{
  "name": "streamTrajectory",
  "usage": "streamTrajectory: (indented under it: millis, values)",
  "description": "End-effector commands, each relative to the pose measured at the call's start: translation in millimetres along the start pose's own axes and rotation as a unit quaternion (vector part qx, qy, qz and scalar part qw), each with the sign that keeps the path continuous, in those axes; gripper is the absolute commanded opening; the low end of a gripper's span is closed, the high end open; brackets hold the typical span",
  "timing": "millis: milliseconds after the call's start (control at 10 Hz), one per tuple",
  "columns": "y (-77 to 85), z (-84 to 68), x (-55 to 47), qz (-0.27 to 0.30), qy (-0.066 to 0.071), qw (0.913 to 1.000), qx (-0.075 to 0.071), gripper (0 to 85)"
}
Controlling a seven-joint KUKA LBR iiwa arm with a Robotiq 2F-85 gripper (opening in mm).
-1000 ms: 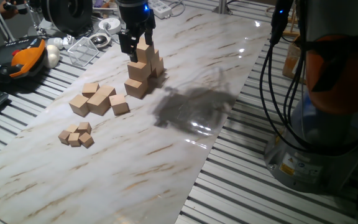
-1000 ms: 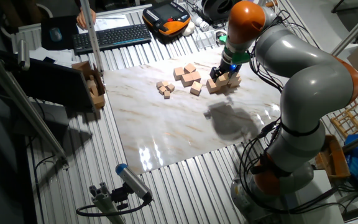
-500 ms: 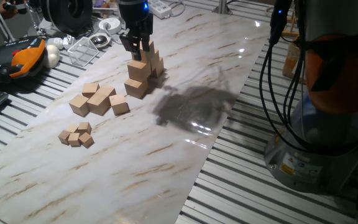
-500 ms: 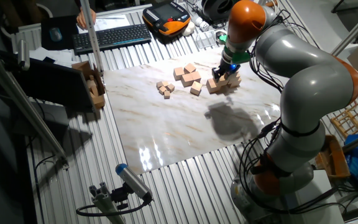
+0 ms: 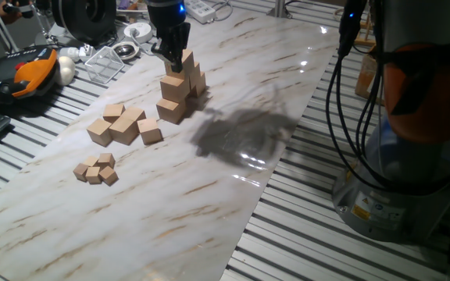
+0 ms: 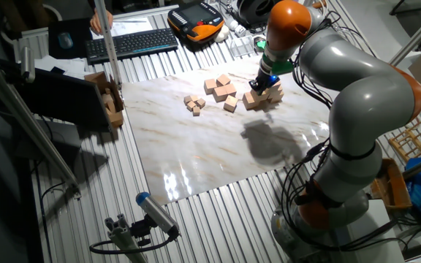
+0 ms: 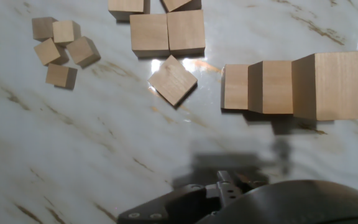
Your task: Stack the blocks into a pyramid shape
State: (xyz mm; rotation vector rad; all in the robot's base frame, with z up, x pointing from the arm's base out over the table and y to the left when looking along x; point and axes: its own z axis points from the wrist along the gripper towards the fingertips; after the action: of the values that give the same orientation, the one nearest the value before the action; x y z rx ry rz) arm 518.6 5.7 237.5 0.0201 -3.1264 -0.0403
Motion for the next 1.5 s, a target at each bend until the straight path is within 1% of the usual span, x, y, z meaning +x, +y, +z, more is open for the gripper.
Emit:
streamTrajectory:
  millis: [0,300,400,700,900,1100,1300,1400]
  values:
    - [1.1,0.4,-1.0,0.001,0.000,1.0000,0.001,0.0]
    - [6.6,4.6,-6.6,0.009,-0.002,0.9999,0.004,0.0]
    - [8.6,7.6,-8.9,0.011,-0.004,0.9999,0.004,0.0]
    - [17.2,22.8,-16.6,0.022,-0.009,0.9997,0.000,0.0]
    - [20.5,27.7,-19.9,0.031,-0.011,0.9994,-0.002,0.0]
    - [23.2,31.9,-22.7,0.043,-0.010,0.9990,0.002,0.0]
    - [26.1,39.8,-25.5,0.050,-0.014,0.9987,0.001,0.0]
    - [27.0,41.5,-26.2,0.054,-0.014,0.9985,0.001,0.0]
